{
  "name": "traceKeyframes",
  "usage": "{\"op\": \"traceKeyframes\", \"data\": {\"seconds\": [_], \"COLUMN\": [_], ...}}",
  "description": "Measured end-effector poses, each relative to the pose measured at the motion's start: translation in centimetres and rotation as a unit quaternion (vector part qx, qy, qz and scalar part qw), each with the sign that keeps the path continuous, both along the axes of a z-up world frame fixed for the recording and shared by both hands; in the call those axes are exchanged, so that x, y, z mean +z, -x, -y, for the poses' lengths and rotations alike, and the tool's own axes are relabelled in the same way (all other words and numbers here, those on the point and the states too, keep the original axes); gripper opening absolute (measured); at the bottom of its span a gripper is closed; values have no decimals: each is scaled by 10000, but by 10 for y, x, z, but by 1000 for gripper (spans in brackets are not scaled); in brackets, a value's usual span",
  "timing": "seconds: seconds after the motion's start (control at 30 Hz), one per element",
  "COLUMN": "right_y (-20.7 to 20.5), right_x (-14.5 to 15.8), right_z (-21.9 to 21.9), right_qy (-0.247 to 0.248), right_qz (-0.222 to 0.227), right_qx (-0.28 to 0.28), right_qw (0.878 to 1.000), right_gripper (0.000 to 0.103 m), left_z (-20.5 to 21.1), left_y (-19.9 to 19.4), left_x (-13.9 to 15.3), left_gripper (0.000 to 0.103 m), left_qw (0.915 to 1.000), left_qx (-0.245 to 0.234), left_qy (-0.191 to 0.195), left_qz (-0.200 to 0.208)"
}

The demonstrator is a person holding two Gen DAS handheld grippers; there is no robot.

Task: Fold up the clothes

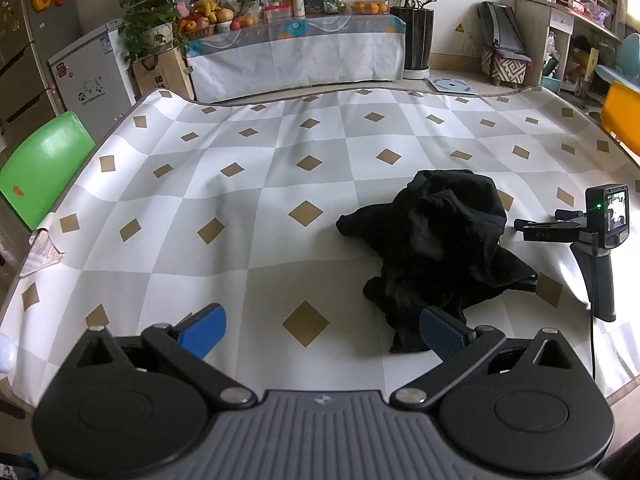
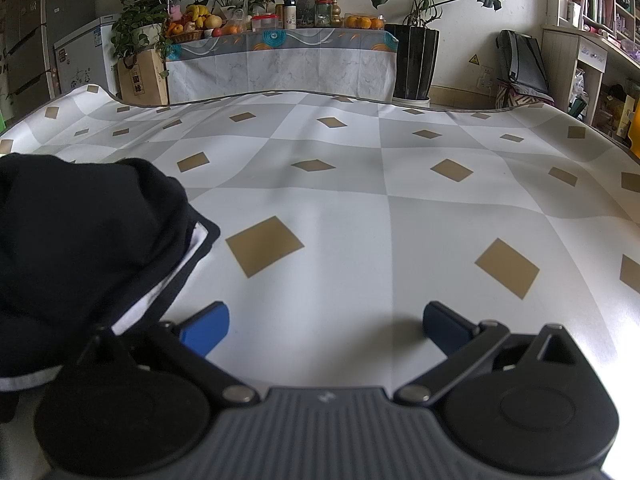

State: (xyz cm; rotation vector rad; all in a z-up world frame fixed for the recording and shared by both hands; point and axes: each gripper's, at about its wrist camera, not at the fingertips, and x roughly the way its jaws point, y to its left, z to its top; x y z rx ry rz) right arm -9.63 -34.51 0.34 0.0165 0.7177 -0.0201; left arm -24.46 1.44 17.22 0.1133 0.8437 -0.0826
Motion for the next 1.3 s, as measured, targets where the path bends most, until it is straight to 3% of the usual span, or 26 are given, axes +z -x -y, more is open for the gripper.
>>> {"op": "traceKeyframes", "data": {"seconds": [0.53,0.73,0.93,1.3], "right_y": [0,0,0,-2], "right_x": [-1,-1,-1,-2], "right_z": [0,0,0,1], "right_qy": [0,0,0,0], "right_qz": [0,0,0,2], "right_qx": [0,0,0,-2], "right_qw": [10000,10000,10000,10000], "right_gripper": [103,103,103,103], "left_z": [28,50,51,67], "left_y": [-7,-33,-61,-80], "left_x": [-5,-8,-9,-18], "left_gripper": [103,103,103,103], "left_qw": [9997,9991,9995,9992], "left_qx": [-88,-275,-13,-5], "left_qy": [-178,-263,-314,233], "left_qz": [-155,-173,-58,-320]}}
